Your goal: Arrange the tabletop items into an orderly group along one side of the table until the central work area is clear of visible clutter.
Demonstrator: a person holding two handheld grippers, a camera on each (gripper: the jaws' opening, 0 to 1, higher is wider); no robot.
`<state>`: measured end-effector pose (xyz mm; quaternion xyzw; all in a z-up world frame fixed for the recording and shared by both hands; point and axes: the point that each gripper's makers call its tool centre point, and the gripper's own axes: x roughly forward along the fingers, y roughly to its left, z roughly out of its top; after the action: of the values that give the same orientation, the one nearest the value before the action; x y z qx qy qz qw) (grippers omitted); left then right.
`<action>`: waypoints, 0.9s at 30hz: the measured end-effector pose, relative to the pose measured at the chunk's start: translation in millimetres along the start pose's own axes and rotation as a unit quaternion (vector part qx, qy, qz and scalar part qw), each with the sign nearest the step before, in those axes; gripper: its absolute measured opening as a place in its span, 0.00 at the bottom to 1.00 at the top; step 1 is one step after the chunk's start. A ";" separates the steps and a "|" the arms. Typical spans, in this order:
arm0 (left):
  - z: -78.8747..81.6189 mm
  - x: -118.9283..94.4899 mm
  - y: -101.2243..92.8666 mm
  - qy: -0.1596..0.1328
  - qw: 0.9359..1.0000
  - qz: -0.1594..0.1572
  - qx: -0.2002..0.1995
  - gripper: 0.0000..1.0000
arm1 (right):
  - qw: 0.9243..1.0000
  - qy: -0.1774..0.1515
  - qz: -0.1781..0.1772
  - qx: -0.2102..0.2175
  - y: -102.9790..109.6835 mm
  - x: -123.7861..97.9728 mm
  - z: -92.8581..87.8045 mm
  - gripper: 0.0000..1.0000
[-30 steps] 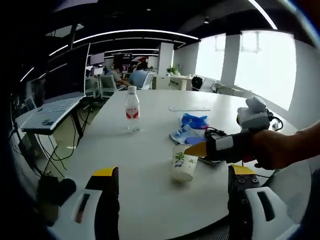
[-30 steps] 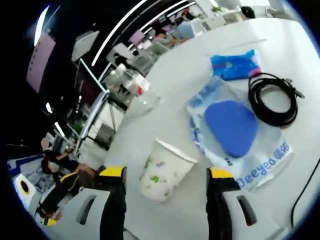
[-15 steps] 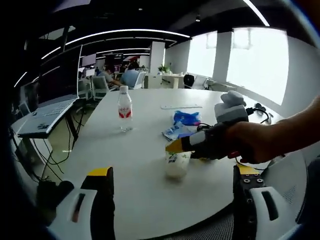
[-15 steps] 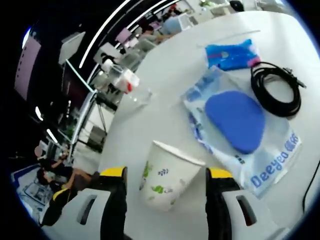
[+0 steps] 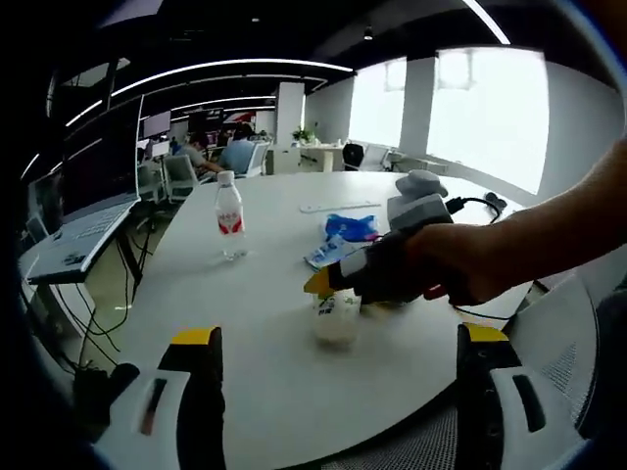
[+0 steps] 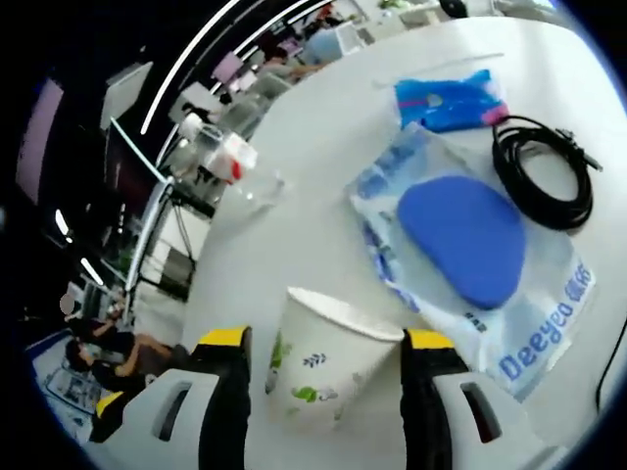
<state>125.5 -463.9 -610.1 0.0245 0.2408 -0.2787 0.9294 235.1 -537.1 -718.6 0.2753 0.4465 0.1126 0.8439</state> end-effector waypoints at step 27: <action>-1.7 1.1 5.4 -0.003 1.000 -0.008 -0.004 1.00 | 1.000 0.014 -0.025 -0.002 0.1 10.0 -0.1 0.42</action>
<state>128.5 -459.6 -612.6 0.0177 0.2396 -0.2847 0.9280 240.8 -532.7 -725.5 0.2607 0.4650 0.0960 0.8406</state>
